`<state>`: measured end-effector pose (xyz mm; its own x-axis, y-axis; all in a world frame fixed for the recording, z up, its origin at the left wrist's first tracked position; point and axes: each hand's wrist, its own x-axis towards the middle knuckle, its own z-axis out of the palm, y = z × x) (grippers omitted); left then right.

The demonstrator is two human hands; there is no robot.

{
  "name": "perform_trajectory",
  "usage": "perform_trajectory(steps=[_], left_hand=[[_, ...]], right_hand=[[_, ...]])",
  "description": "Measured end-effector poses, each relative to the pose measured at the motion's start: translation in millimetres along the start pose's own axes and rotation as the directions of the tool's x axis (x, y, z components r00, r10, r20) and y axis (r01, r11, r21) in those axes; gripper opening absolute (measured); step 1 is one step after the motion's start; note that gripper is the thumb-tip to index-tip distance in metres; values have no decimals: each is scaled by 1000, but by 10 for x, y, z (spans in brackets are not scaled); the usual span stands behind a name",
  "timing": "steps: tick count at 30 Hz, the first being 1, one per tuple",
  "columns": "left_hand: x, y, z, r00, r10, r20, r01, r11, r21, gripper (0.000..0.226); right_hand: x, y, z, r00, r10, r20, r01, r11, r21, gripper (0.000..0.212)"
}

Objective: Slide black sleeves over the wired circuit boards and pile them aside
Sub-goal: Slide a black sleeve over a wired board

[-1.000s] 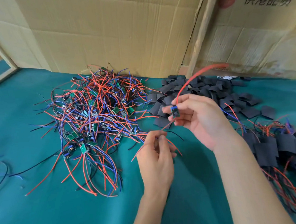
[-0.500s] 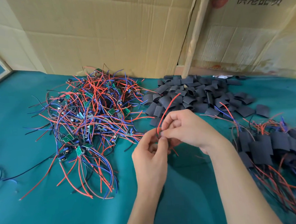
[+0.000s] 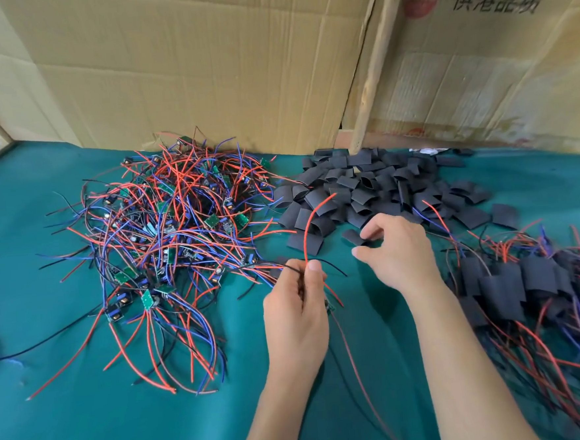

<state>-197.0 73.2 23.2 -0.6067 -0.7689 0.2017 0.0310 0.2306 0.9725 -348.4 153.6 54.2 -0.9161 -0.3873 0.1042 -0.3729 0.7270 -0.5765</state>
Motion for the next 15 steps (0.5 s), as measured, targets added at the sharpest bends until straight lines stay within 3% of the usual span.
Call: perform_trajectory(steps=[3,6,12,15], left_hand=[[0,-11,7,999,2,35,-2,1000,2,25],[-5,4,25,996,-47,79,49,999,-21,28],[-36,26,29,999,-14,42,19,993,-115,67],[-41,10,11,999,23,-28,-26,991,-131,51]], right_hand=[[-28,-43,-17,999,26,-24,-26,1000,15,8],[-46,-56,-97,1000,24,-7,-23,1000,20,11],[-81,-128,-228,964,-60,259,69,997,-26,21],[-115,-195,-140,967,-78,241,90,995,-36,27]])
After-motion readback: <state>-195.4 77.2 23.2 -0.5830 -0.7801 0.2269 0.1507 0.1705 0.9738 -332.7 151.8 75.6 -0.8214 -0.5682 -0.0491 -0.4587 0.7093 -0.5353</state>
